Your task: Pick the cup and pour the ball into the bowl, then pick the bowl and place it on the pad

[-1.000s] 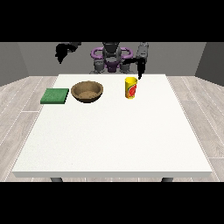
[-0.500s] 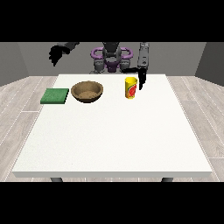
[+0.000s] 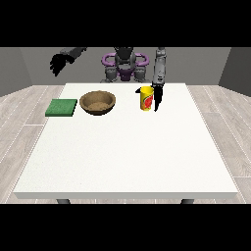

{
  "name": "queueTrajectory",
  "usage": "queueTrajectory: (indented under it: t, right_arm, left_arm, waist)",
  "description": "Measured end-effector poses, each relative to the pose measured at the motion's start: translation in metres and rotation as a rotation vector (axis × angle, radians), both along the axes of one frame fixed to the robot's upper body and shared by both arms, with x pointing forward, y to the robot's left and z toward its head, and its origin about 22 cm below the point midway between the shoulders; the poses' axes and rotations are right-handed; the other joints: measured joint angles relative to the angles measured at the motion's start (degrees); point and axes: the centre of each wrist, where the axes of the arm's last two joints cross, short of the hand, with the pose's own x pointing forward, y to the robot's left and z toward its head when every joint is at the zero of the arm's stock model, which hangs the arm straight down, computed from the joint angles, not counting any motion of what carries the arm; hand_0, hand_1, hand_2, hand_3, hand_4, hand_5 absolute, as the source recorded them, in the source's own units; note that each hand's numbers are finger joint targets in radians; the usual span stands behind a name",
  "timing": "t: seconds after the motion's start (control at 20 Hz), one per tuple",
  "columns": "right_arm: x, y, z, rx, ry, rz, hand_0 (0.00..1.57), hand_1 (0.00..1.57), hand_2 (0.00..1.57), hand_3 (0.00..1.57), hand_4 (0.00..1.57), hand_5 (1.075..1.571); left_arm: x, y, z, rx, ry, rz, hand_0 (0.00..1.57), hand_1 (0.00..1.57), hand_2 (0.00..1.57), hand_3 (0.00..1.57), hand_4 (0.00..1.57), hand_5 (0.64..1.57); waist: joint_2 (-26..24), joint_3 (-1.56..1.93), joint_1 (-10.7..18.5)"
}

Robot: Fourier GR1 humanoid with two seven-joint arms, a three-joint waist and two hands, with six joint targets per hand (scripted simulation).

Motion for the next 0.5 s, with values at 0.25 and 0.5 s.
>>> queueTrajectory:
  t: [0.25,0.5]
  right_arm:
    - [0.002,-0.012,0.017,0.003,-0.028,0.031,0.00,0.00,0.00,0.07,0.64,1.568]
    - [0.002,-0.033,0.033,0.003,-0.030,0.036,0.00,0.00,0.00,0.15,0.63,1.566]
  left_arm:
    - [0.000,0.006,-0.011,0.103,-0.015,0.075,1.26,1.26,1.57,1.57,1.33,1.483]
    - [0.004,0.002,-0.015,0.178,-0.036,0.140,1.28,1.28,1.57,1.57,1.41,1.418]
  waist:
    - [1.41,0.08,-2.60]
    - [1.17,0.26,-3.63]
